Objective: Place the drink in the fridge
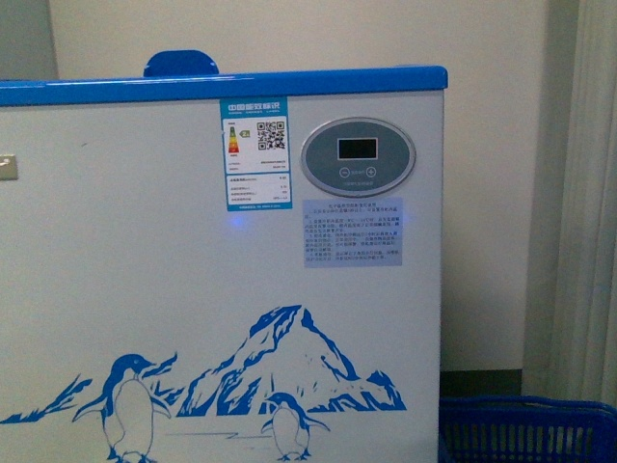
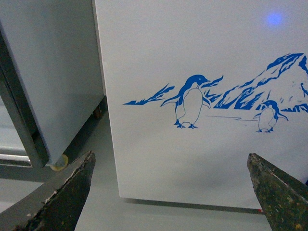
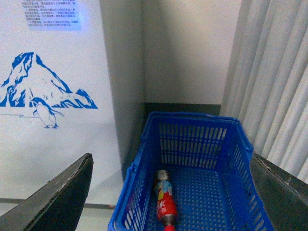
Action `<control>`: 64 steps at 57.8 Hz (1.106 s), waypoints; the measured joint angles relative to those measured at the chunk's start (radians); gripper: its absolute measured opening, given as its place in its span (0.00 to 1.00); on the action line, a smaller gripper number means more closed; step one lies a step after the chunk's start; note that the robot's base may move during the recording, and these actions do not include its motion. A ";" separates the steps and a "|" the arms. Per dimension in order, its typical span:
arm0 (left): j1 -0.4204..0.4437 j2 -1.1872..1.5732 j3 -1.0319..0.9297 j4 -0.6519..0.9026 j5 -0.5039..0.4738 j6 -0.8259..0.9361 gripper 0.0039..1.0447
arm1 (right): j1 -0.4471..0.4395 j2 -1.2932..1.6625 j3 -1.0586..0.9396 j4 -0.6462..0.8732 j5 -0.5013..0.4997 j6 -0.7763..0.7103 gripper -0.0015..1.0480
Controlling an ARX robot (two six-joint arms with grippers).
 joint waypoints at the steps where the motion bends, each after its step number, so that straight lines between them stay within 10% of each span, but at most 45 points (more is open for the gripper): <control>1: 0.000 0.000 0.000 0.000 0.001 0.000 0.92 | 0.000 0.000 0.000 0.000 0.000 0.000 0.93; 38: 0.000 0.000 0.000 0.000 0.001 0.000 0.92 | 0.000 0.001 0.000 0.000 0.002 0.000 0.93; 45: 0.000 0.000 0.000 0.000 0.000 0.000 0.92 | 0.003 0.222 0.134 -0.289 0.218 0.154 0.93; 64: 0.000 0.000 0.000 0.000 0.001 0.000 0.92 | -0.340 1.218 0.279 0.185 -0.149 0.050 0.93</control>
